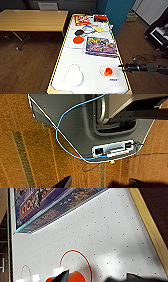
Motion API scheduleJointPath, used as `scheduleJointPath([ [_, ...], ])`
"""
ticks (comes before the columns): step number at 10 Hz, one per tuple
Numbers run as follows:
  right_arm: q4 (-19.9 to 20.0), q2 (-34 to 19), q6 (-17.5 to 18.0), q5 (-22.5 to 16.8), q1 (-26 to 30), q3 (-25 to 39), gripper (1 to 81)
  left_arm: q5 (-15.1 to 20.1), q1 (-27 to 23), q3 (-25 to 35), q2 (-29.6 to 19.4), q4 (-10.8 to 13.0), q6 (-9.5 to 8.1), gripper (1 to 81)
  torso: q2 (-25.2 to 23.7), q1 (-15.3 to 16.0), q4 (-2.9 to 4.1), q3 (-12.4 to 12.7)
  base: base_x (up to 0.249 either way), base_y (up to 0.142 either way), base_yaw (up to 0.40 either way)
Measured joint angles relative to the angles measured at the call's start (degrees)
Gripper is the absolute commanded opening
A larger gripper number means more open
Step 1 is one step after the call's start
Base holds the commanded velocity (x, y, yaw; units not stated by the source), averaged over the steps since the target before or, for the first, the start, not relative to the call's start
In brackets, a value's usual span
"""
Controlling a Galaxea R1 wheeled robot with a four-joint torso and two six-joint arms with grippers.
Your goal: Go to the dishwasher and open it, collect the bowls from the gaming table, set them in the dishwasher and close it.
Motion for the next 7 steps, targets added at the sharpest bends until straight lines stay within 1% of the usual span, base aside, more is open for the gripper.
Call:
scheduleJointPath([
  [2,-0.1,1.5,1.3,0.0,0.7,-0.2,81.1,-0.1,-0.2,0.0,-0.3,-0.2,-0.02,81.1,0.0,0.0,0.0,0.1,0.0,0.0,0.0],
  [7,-0.2,3.9,1.8,-0.2,1.4,-0.8,81.1,-0.1,-0.2,0.0,-0.3,-0.2,0.02,81.1,0.0,0.0,0.0,0.1,0.0,0.0,0.0],
])
